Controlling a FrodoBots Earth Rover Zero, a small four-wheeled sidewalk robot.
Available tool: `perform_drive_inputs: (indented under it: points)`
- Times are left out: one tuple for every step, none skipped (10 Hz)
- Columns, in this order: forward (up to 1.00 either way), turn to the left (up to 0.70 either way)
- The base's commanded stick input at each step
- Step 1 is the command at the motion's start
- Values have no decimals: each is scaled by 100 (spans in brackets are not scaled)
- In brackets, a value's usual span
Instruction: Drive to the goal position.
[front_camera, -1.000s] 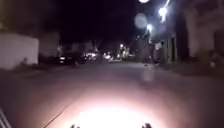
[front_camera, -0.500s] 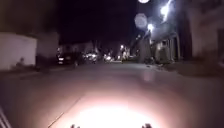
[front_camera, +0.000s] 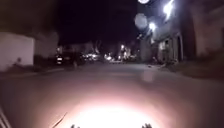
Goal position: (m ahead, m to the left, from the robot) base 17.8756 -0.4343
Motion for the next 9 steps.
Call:
perform_drive_inputs:
  points:
    - [70, 0]
    - [70, 0]
    - [70, 0]
    - [70, 0]
    - [70, 0]
    - [70, 0]
    - [70, 0]
    - [70, 0]
    - [70, -2]
